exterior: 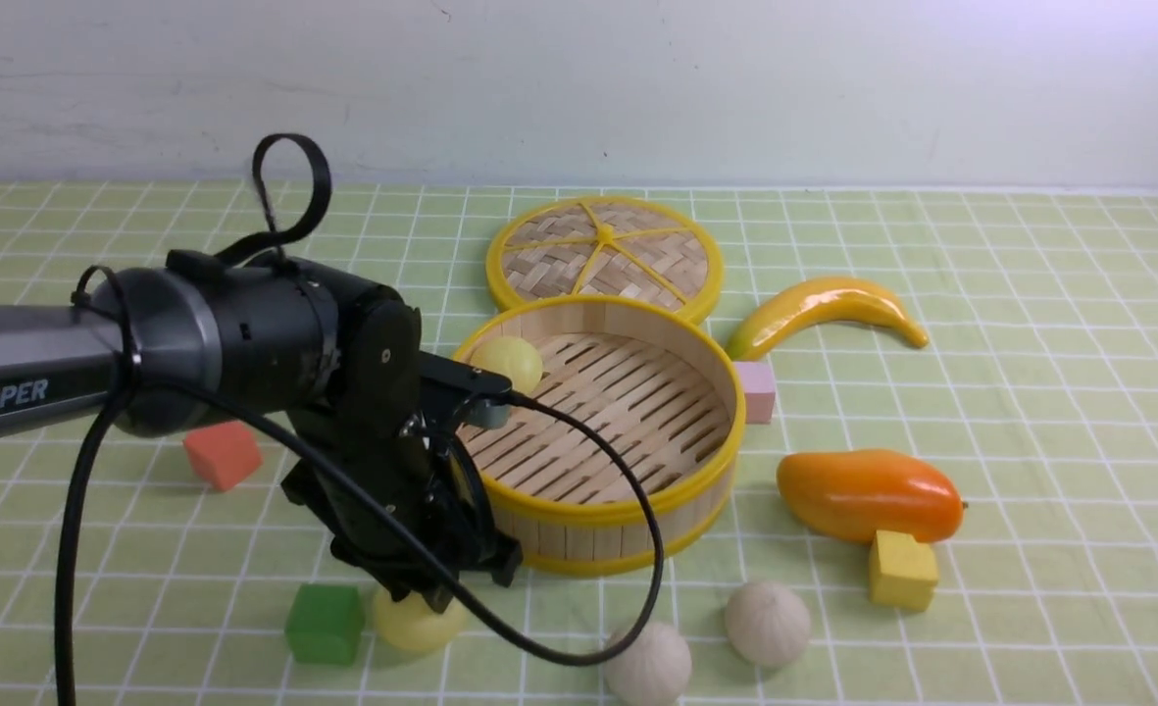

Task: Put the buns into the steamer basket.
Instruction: Use the left arm to grab a steamed stuffed bun, then use the left arm to put the steamed stuffed bun into the steamer

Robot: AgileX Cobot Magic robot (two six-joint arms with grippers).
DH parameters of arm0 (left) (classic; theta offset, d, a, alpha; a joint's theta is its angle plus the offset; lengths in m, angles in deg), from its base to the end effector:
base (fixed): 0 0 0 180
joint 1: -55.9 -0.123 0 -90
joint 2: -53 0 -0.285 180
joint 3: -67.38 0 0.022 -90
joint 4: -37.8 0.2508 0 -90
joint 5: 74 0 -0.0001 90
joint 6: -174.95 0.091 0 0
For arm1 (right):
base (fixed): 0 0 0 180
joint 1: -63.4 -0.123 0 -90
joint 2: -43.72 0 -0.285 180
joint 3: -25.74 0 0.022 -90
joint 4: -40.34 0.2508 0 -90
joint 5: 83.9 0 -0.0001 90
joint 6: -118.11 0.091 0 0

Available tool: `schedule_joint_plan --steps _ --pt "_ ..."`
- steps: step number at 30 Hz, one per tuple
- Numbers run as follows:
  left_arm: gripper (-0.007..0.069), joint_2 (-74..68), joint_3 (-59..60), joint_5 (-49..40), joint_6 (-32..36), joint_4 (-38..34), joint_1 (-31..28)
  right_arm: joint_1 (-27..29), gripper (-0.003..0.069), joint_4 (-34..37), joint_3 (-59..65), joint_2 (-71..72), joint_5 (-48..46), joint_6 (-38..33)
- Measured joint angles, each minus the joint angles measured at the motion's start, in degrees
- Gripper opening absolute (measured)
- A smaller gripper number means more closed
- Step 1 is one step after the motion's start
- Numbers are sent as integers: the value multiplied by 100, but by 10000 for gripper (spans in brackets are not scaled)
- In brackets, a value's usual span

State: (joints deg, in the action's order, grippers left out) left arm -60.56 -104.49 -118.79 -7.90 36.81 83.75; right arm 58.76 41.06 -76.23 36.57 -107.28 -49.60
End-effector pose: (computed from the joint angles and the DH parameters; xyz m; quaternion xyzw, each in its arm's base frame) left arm 0.3178 -0.1692 0.1827 0.2097 0.9706 -0.0377 0.1117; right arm 0.0513 0.0046 0.1724 0.0574 0.8098 0.0913 0.5767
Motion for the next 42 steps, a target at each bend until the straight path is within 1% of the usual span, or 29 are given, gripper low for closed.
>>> schedule_joint_plan --steps 4,6,7,8,9,11,14,18,23,25,31,35,38,39,41,42 --pt "209 -18 0 14 -25 19 0 0 241 0 0 0 0 0" --pt "153 -18 0 -6 -102 37 0 0 241 0 0 0 0 0" --pt "97 -18 0 -39 -112 37 0 0 241 0 0 0 0 0" --pt "86 -18 0 -59 -117 42 0 0 241 0 0 0 0 0" --pt "6 -18 0 -129 -117 64 0 0 241 0 0 0 0 0" --pt "-13 -10 0 -216 -117 100 0 0 241 0 0 0 0 0" --pt "-13 95 -29 -427 -117 100 0 0 241 0 0 0 0 0" --pt "-13 656 -323 -846 -33 100 116 0 241 0 0 0 0 0" --pt "-13 940 -1051 -743 131 -21 172 0 241 0 0 0 0 0" --pt "-13 868 -1248 -594 144 37 172 0 241 0 0 0 0 0" --pt "-13 -86 -1910 114 355 178 172 0 241 0 0 0 0 0" --pt "-5 -701 -2183 115 321 238 161 0 241 0 0 0 0 0" --pt "45 -1062 -2389 -123 285 281 133 0 241 0 0 0 0 0" --pt "50 -1078 -2400 -136 285 281 131 0 241 0 0 0 0 0" --pt "157 -1156 -2543 -263 285 295 122 0 241 0 0 0 0 0" --pt "195 -1156 -2606 -304 285 295 122 0 241 0 0 0 0 0"
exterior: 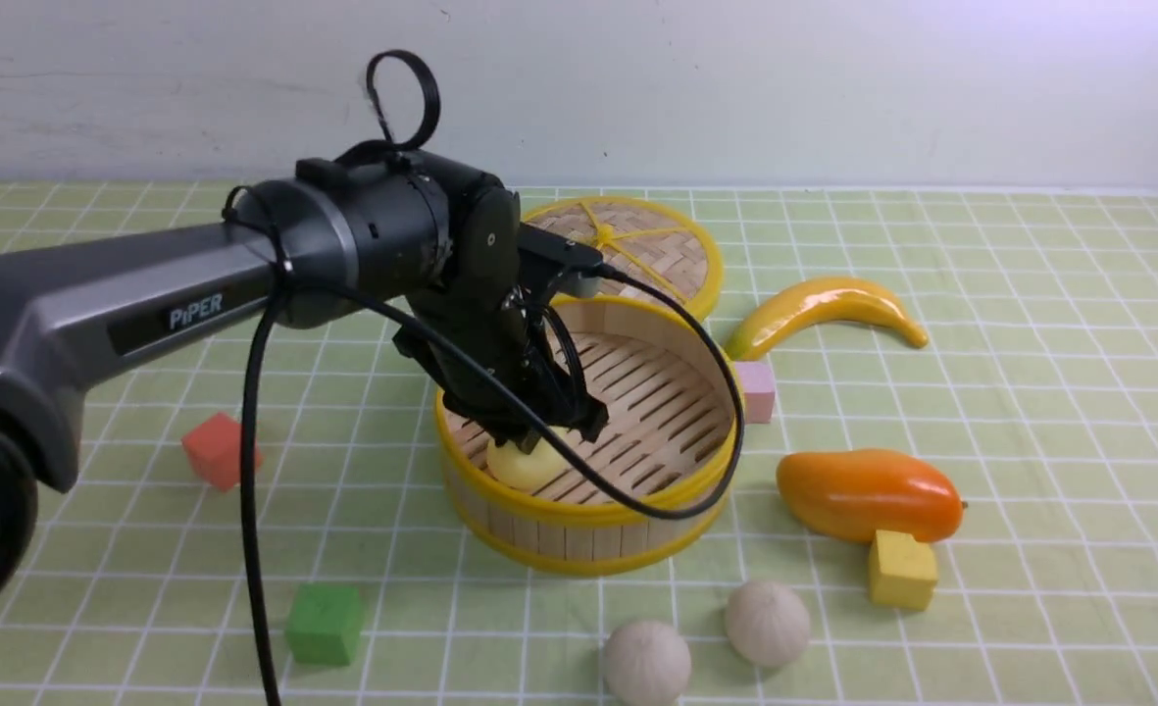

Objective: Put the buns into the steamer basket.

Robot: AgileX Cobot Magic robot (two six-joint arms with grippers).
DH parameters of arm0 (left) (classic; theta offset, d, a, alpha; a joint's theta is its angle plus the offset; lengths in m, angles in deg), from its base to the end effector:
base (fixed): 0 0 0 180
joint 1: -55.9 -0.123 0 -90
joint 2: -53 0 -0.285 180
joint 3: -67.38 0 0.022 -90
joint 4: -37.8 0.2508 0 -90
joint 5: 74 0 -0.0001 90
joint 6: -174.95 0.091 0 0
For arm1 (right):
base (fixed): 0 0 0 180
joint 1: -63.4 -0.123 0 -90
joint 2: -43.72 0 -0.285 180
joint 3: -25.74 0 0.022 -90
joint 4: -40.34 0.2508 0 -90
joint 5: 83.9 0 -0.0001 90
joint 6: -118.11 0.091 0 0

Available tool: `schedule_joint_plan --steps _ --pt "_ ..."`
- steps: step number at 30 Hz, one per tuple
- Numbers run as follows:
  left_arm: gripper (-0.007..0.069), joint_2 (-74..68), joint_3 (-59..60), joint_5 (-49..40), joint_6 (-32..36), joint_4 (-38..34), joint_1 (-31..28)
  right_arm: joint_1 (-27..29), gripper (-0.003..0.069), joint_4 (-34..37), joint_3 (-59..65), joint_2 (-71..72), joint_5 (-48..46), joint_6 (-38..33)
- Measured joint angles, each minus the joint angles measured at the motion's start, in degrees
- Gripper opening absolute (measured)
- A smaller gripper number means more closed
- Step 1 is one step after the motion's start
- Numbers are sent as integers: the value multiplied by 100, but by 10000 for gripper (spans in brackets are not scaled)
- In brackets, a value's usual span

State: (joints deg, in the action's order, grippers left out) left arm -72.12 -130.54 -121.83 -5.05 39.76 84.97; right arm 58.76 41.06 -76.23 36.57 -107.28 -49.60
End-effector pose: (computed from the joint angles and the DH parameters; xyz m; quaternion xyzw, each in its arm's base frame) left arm 0.3930 -0.2158 0.2205 0.2532 0.9428 -0.0399 0.2130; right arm 0.0513 0.0046 0.1724 0.0574 0.8098 0.0913 0.5767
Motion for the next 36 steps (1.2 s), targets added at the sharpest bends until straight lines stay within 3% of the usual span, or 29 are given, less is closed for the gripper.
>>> schedule_joint_plan --steps 1,2,5,9,11,14,15,16,17,19,22,27,30,33,36 --pt "205 0 -14 -11 0 0 0 0 241 0 0 0 0 0" --pt "285 12 -120 -117 0 0 0 0 241 0 0 0 0 0" --pt "412 175 -391 -464 -177 0 0 0 241 0 0 0 0 0" --pt "440 656 -561 -1013 -476 -110 0 0 241 0 0 0 0 0" --pt "372 1015 -503 -1427 -570 -195 45 0 241 0 0 0 0 0" --pt "158 1556 109 -1711 -611 -195 465 0 241 0 0 0 0 0" --pt "143 1584 160 -1704 -605 -195 465 0 241 0 0 0 0 0" --pt "47 1735 508 -1600 -515 -195 852 0 241 0 0 0 0 0" --pt "2 1795 732 -1491 -411 -195 1111 0 241 0 0 0 0 0" --pt "-13 1785 1069 -1213 -239 -332 1568 0 241 0 0 0 0 0" --pt "-9 1666 1214 -1004 -174 -400 1810 0 241 0 0 0 0 0" --pt "151 1281 1247 -671 -157 -408 1798 0 241 0 0 0 0 0" --pt "285 1088 1247 -516 -157 -414 1774 0 241 0 0 0 0 0" --pt "357 973 1247 -369 -152 -408 1764 0 241 0 0 0 0 0" --pt "377 882 1254 -237 -150 -408 1764 0 241 0 0 0 0 0"
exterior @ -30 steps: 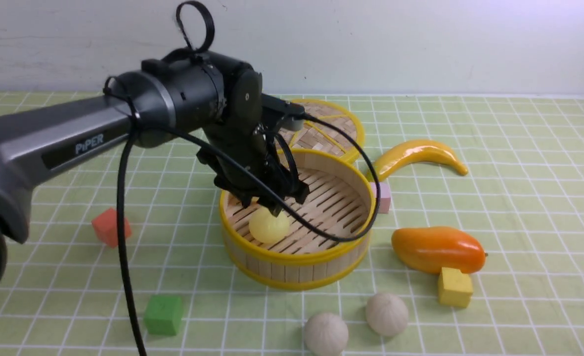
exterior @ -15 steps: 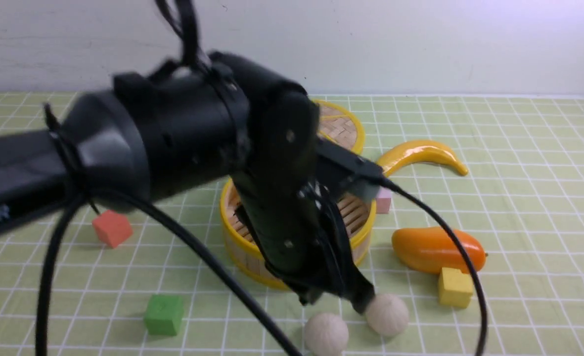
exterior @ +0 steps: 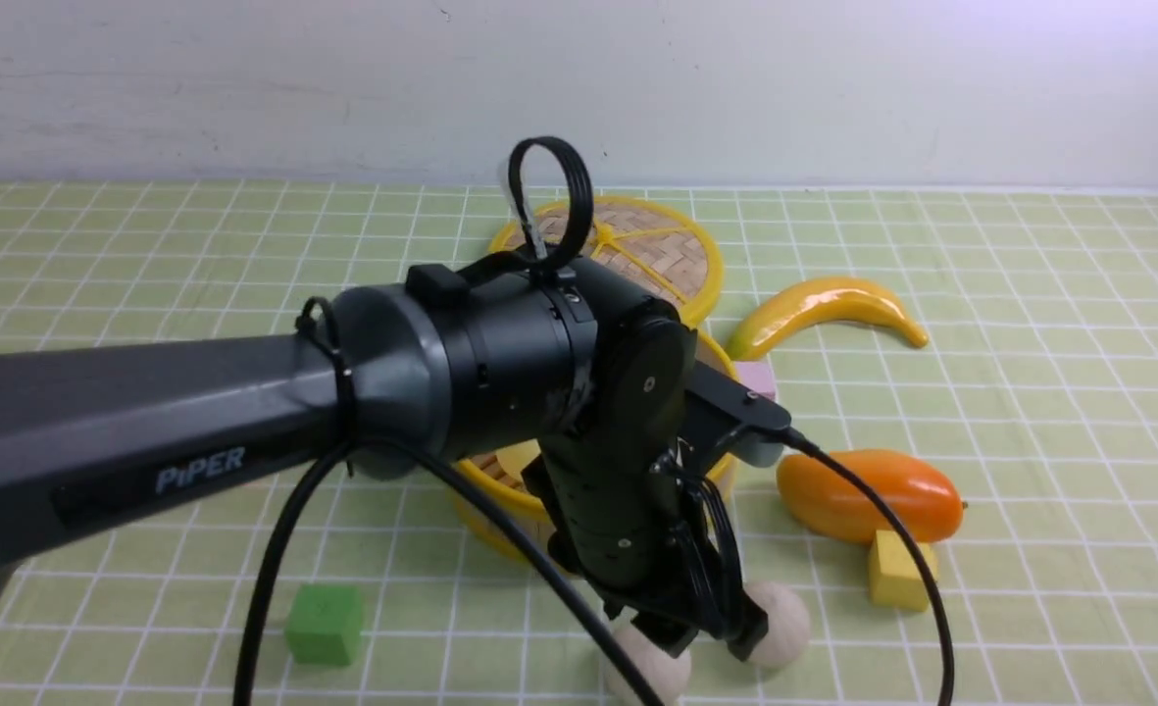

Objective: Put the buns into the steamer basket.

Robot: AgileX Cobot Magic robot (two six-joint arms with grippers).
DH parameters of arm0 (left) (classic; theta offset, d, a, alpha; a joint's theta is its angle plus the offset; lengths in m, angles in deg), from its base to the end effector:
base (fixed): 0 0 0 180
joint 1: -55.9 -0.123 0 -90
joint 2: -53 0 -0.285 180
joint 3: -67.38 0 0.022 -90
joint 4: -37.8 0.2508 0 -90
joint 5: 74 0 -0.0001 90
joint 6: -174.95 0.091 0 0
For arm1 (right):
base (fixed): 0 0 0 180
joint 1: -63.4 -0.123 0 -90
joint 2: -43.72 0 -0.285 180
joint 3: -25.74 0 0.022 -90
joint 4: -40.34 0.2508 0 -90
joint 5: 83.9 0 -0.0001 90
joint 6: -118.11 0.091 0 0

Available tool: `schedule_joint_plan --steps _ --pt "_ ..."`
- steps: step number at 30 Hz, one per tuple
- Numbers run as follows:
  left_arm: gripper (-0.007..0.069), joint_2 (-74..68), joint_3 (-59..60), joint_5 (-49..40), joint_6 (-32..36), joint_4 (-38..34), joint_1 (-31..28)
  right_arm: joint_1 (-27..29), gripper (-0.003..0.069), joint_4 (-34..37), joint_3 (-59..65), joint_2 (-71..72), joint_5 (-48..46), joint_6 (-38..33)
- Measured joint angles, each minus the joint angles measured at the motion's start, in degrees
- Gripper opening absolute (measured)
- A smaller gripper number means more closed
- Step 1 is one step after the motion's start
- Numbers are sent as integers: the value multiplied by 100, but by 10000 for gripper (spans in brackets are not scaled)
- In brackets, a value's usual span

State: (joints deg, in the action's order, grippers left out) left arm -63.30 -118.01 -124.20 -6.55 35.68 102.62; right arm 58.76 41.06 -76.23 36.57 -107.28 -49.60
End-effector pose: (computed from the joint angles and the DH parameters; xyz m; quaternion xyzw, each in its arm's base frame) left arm 0.2708 -0.2914 0.2235 0.3705 0.9141 -0.0816 0.1432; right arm 0.0513 0.0046 0.1724 0.0574 0.8098 0.0913 0.5767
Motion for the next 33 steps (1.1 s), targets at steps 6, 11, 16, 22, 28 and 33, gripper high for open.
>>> schedule_joint_plan --steps 6,11,16,22,28,33 --pt "352 -217 0 75 15 -5 0 0 241 0 0 0 0 0" --pt "323 -375 5 161 15 -5 0 0 241 0 0 0 0 0" --pt "285 -475 6 333 15 20 0 0 241 0 0 0 5 0" --pt "76 -491 -1 207 15 20 0 0 241 0 0 0 5 0" --pt "-9 -156 -279 -303 15 15 0 0 241 0 0 0 5 0" --pt "-9 375 -879 -41 15 320 -136 0 241 0 0 0 5 0"
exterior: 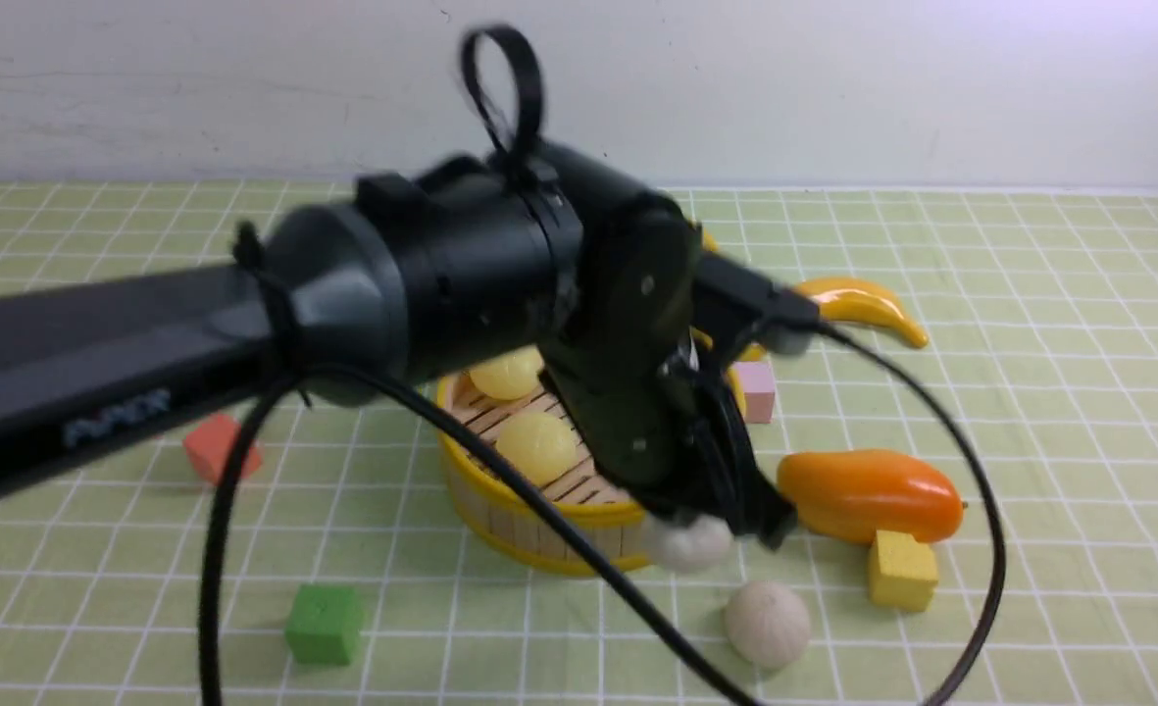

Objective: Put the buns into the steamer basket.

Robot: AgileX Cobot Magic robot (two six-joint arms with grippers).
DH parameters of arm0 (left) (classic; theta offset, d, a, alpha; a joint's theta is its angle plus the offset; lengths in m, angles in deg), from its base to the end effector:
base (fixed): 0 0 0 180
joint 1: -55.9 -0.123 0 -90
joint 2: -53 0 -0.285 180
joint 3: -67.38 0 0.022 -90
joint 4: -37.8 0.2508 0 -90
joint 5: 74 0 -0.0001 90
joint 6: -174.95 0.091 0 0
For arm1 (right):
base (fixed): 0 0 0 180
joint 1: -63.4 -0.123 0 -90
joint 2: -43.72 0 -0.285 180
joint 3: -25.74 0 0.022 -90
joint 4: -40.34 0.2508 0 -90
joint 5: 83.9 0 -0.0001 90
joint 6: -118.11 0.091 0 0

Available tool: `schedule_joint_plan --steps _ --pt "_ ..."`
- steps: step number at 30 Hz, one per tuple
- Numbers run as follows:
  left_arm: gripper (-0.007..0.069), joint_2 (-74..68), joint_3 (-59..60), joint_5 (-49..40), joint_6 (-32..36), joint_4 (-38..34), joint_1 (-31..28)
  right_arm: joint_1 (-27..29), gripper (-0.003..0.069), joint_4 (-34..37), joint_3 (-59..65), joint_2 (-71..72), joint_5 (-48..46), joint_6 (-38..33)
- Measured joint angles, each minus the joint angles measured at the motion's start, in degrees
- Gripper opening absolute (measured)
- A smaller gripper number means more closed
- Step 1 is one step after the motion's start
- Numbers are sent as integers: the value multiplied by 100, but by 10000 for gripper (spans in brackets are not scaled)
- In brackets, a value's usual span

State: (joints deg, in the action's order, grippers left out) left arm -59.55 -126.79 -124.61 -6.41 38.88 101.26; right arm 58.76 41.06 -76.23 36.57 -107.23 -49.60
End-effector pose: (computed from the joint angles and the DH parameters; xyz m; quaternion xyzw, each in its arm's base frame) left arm 0.2872 -0.2890 0.2934 0.3645 0.8920 -0.0981 0.2488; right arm 0.0513 0.0046 0.1725 0.0574 0.8096 0.0913 0.5770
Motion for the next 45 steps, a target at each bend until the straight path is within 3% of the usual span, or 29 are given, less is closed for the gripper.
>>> schedule_joint_plan --steps 10,15,20,21,22,23,28,32,36,37,38,42,45 --pt "-7 -1254 -594 633 0 89 -809 0 241 0 0 0 0 0" --pt "48 -1566 -619 661 3 89 -944 0 241 0 0 0 0 0" --pt "274 -1529 -653 681 3 -37 -951 0 241 0 0 0 0 0" --pt "348 -1471 -665 630 -3 -159 -951 0 241 0 0 0 0 0" --pt "348 -1471 -665 630 -3 -182 -951 0 241 0 0 0 0 0" --pt "435 -1358 -703 490 -3 -399 -951 0 241 0 0 0 0 0" --pt "561 -694 -756 -107 -8 -808 -951 0 241 0 0 0 0 0" --pt "468 -53 -729 -324 -133 -837 -951 0 241 0 0 0 0 0" --pt "75 1302 -111 -97 -170 -927 -951 0 241 0 0 0 0 0" --pt "61 1369 -12 -43 -164 -942 -951 0 241 0 0 0 0 0" --pt "-14 1963 460 213 -152 -1006 -951 0 241 0 0 0 0 0" --pt "-13 2981 1709 1071 -152 -1076 -951 0 241 -72 0 0 6 0" --pt "-13 4250 3265 2204 -152 -1130 -951 0 241 -410 6 0 51 0"
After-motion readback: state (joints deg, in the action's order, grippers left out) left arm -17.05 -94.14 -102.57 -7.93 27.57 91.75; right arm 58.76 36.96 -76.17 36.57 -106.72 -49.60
